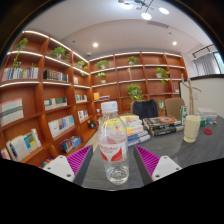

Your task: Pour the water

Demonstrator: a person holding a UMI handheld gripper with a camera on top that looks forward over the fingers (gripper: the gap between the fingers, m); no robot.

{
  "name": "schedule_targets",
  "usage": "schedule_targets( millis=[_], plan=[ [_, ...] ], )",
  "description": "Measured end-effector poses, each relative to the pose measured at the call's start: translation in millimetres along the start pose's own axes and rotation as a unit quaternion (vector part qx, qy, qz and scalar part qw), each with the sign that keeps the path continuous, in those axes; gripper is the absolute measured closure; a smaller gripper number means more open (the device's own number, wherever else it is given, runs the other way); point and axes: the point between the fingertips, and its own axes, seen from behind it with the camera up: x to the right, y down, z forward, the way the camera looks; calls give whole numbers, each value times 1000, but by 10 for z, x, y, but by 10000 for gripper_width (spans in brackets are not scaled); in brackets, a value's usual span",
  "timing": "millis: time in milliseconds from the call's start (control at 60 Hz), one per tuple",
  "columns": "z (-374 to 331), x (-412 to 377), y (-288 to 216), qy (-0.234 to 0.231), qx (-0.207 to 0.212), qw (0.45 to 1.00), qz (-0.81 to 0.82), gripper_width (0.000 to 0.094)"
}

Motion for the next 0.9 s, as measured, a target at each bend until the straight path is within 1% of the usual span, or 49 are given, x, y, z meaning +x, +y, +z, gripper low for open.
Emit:
schedule_targets(
  millis=[67,117,183,200,217,233,250,283,300,333,350,383,400,417,433,467,483,567,667,750,850,900],
  plan=[
    [151,-21,-30,0,-1,1000,13,73],
    [234,-17,-39,4,-4,1000,16,107],
    [307,23,-50,15,-4,1000,10,200],
    [318,35,-59,18,-2,1000,5,239],
    [323,44,-86,21,0,1000,0,287],
    [338,54,-72,23,2,1000,-6,354],
    [350,67,-67,27,2,1000,-13,393],
    [369,84,-43,28,2,999,-25,404],
    [374,88,-43,27,2,999,-29,427],
    [379,76,-34,25,2,999,-33,434],
    [380,75,-36,24,3,999,-33,475],
    [377,79,-34,23,5,999,-33,496],
    [372,76,-40,21,7,999,-33,537],
    [392,58,-50,20,8,999,-33,537],
    [377,61,-53,17,11,999,-31,568],
    [359,69,-52,15,13,999,-30,568],
    [358,79,-56,15,14,999,-28,602],
    [373,83,-45,5,18,999,-40,605],
    [380,149,-39,3,5,999,-40,604],
    [370,305,-98,7,-5,1000,3,605],
    [445,697,-275,12,9,995,95,605],
    [458,859,-449,12,20,988,155,605]
  ],
)
